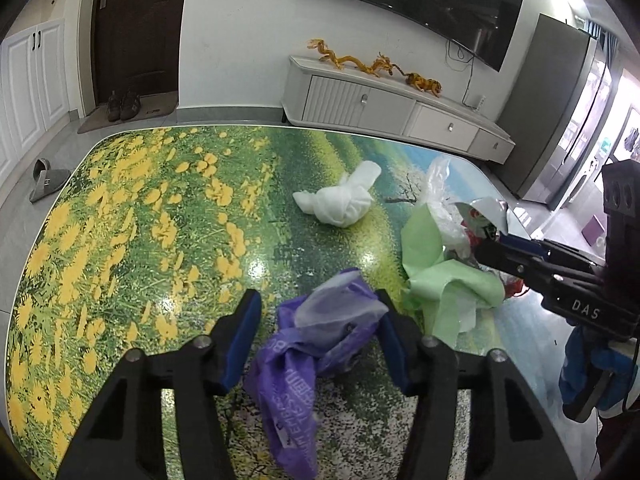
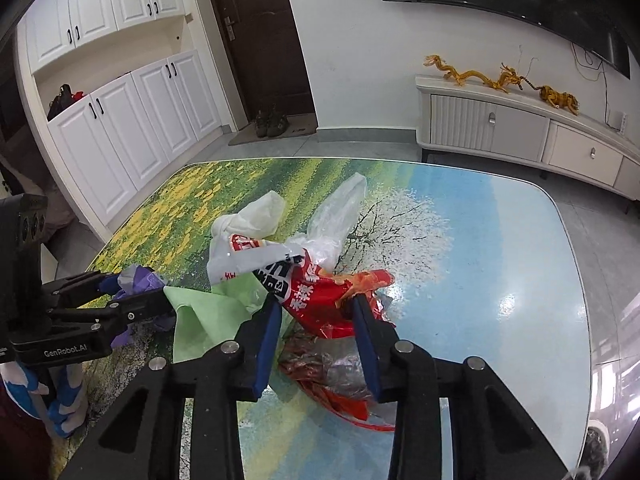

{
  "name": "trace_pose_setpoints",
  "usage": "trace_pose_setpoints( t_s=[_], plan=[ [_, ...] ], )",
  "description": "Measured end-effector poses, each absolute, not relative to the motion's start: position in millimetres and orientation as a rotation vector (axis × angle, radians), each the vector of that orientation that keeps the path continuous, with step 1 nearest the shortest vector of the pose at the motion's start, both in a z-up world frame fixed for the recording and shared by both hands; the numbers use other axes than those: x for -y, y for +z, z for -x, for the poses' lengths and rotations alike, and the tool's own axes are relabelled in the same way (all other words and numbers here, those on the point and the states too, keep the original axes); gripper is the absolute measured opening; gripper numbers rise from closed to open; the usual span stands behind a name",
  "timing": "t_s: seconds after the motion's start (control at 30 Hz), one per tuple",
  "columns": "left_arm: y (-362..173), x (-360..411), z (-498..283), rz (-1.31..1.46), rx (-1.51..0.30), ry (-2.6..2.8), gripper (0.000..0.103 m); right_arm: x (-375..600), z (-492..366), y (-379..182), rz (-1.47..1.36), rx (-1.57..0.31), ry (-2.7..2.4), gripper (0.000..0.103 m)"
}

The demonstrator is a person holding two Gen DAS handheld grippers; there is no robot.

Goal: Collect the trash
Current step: 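Grasp the red chip bag with the right tool while the left tool grasps the purple bag, then carry both bags to the bin and open both tools over it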

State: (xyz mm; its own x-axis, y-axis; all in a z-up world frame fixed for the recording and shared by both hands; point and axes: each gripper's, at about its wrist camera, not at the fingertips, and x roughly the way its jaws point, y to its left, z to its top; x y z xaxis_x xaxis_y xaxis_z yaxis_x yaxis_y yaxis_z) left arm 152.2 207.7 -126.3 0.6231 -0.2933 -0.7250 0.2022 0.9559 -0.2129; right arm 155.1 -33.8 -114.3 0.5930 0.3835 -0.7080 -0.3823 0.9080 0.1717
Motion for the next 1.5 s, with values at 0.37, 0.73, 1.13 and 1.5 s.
trace_pose_setpoints(
  t_s=[0.37,0.73,1.13,1.5],
  plan=[
    [-121,-214,-144,0.14,-0.815,-0.25,0.042,44,-142,-107,-0.019,-0.764,0.449,0.023],
    [-89,-212,-118,0.152,-0.744,-0.239,0.041,55,-108,-76,-0.074,-0.678,0.448,0.02],
    [-26,-195,-71,0.138,-0.627,-0.254,0.041,73,-42,-17,-0.137,-0.533,0.438,0.019],
    [33,-172,-23,0.108,-0.509,-0.283,0.041,89,17,33,-0.162,-0.394,0.431,0.019]
  ],
)
